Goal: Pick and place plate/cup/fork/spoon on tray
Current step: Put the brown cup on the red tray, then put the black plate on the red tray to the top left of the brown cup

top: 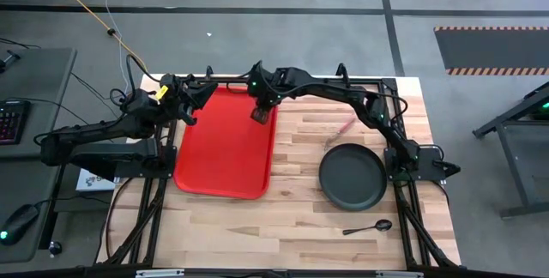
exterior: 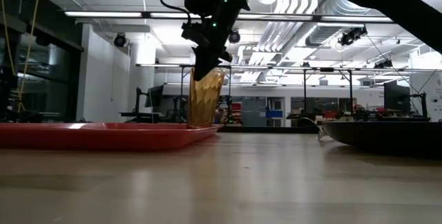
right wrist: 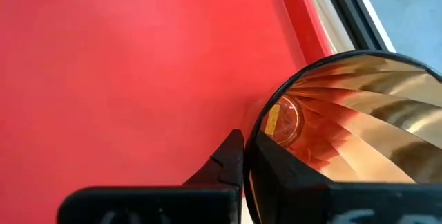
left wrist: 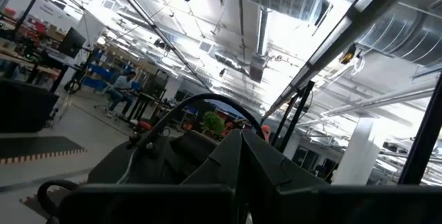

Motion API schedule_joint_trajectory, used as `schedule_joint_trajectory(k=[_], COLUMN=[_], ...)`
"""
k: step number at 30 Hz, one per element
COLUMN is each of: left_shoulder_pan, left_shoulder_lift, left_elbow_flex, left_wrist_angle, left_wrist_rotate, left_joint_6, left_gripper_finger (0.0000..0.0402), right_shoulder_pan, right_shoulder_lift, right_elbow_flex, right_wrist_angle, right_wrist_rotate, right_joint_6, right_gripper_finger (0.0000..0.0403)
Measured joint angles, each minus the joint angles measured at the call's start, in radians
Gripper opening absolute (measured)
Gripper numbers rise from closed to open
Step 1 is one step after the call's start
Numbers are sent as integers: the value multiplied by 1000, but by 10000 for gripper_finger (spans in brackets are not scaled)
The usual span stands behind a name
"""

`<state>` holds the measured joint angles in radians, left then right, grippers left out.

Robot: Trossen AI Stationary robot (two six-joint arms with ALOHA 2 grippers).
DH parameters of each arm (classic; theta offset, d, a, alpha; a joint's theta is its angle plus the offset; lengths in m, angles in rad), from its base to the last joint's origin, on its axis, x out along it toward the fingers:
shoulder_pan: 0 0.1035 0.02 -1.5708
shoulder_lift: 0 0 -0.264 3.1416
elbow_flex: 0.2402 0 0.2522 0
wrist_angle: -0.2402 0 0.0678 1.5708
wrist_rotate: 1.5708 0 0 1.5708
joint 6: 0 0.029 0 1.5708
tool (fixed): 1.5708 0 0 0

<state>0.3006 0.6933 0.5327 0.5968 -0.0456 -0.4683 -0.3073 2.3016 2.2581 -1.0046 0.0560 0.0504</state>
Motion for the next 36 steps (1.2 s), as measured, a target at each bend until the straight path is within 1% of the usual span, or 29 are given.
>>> schedule_joint_trajectory(k=[10, 13, 18, 23, 26, 31, 36], left_shoulder_pan=[0, 0, 0, 0, 0, 0, 0], left_shoulder_lift=[0, 0, 0, 0, 0, 0, 0], left_elbow_flex=[0, 0, 0, 0, 0, 0, 0], left_wrist_angle=[0, 0, -1, -1, -1, -1, -2], left_wrist_rotate=[0, 0, 0, 0, 0, 0, 0], left_joint_6=[0, 0, 0, 0, 0, 0, 4], left_gripper_finger=[3, 3, 3, 3, 3, 3, 3], right_shoulder_pan=[0, 0, 1, 2, 2, 2, -4], right_shoulder_lift=[2, 2, 2, 2, 2, -12, -47], right_elbow_flex=[-1, -1, -1, -2, -2, -2, -2], right_wrist_angle=[37, 45, 47, 78, 88, 97, 135], right_wrist_rotate=[-6, -7, -8, -49, -51, -65, -65], right_joint_6=[6, 28, 20, 21, 21, -4, -50], right_gripper_finger=[56, 80, 129, 172, 192, 214, 218])
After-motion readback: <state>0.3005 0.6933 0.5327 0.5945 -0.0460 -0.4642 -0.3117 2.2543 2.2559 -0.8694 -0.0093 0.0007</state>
